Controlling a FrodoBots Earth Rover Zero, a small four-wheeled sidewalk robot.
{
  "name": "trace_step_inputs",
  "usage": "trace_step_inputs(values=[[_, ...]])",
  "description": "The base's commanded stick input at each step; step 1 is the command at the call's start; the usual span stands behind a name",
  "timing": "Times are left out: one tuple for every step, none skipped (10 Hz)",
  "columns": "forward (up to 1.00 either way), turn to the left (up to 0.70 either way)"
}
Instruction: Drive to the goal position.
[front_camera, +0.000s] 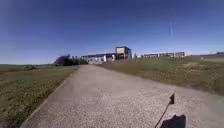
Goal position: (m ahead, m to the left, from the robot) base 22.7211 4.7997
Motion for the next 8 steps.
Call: trace_step_inputs(values=[[0.0,0.0],[0.0,0.0],[0.0,0.0],[1.0,0.0],[1.0,0.0],[1.0,0.0],[1.0,0.0],[1.0,0.05]])
